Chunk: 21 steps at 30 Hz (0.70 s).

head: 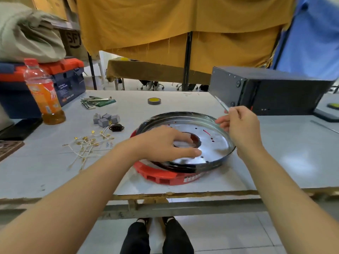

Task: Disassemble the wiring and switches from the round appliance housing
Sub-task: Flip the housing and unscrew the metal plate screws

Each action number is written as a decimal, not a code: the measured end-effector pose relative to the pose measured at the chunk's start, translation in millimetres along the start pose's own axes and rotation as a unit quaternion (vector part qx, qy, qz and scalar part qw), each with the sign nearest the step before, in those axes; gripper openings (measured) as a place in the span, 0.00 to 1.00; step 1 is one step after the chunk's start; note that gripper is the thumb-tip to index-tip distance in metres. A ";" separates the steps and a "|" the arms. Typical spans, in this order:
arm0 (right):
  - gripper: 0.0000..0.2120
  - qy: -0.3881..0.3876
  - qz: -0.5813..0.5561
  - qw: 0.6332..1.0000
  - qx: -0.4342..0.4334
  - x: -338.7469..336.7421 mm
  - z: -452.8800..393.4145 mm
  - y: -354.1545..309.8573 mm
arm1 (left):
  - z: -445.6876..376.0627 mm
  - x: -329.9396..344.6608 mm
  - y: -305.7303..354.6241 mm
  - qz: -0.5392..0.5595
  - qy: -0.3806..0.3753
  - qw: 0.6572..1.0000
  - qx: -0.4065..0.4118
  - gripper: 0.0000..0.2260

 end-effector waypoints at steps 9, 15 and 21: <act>0.07 0.033 -0.041 0.998 0.040 -26.7 -3.1 28.4 | 7.9 1.4 -7.1 -0.025 -0.009 0.999 -0.029 0.36; 0.08 -0.061 0.162 0.981 0.087 -3.8 -8.8 70.0 | 10.4 -5.8 -29.3 -0.016 -0.002 0.997 -0.072 0.34; 0.08 -0.061 0.272 0.958 0.068 5.3 -13.5 78.4 | 7.6 -5.8 -37.5 -0.008 0.012 0.997 -0.073 0.34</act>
Point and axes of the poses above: each hand's wrist, its own z-axis away from the middle knuckle, its own x-axis out of the palm, y = z × x, the point moved 10 cm from there along -z, towards the middle knuckle, and after that the axes turned 8 degrees about z, right-handed, at the moved point
